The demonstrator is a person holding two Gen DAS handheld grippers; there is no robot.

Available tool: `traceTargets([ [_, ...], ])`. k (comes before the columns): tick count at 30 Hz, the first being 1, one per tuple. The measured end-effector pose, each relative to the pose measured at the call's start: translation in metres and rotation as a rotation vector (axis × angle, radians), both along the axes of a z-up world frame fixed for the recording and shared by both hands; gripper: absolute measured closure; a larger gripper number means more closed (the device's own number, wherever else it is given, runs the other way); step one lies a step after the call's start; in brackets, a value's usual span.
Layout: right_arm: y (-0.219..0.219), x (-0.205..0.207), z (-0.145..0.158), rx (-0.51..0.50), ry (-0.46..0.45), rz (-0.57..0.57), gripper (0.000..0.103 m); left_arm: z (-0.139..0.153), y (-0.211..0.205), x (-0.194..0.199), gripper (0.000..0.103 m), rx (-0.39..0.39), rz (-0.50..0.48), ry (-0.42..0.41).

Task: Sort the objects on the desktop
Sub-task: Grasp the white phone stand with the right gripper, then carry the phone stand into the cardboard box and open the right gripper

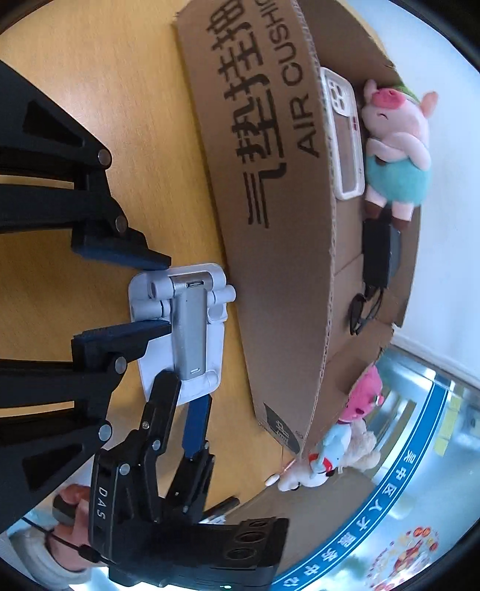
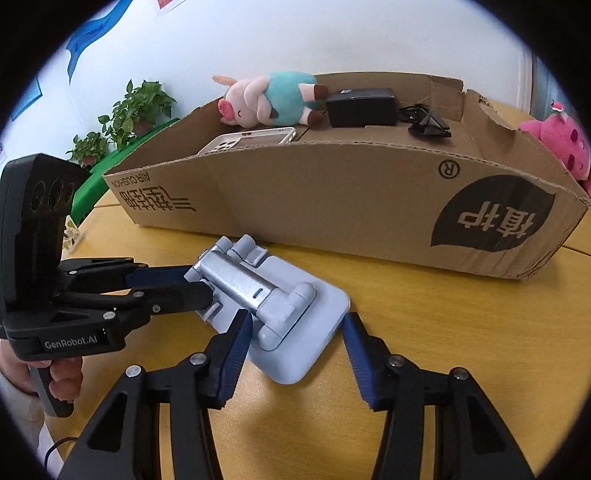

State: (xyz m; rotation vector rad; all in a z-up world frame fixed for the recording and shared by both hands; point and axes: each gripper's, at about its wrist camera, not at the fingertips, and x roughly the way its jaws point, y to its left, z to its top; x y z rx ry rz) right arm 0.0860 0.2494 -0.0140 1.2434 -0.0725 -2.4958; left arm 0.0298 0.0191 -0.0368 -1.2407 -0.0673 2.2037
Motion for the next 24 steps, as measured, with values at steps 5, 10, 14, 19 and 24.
traceTargets([
  [5,0.011,0.014,0.005,-0.06,-0.002,0.001,0.06,0.015,0.011,0.022,0.079,-0.046,0.011,0.052],
  [10,0.026,0.034,0.053,-0.091,0.12,-0.023,0.06,0.077,0.022,0.04,0.079,-0.01,0.031,0.21],
  [14,0.032,0.024,0.121,-0.04,0.277,-0.006,0.06,0.143,0.03,0.022,0.079,0.03,0.023,0.334],
  [19,0.045,-0.029,0.173,-0.044,0.373,0.032,0.06,0.19,0.046,-0.031,0.079,0.008,0.038,0.382],
  [24,0.042,-0.102,0.181,-0.031,0.309,0.092,0.06,0.185,0.046,-0.105,0.079,-0.03,0.084,0.28],
])
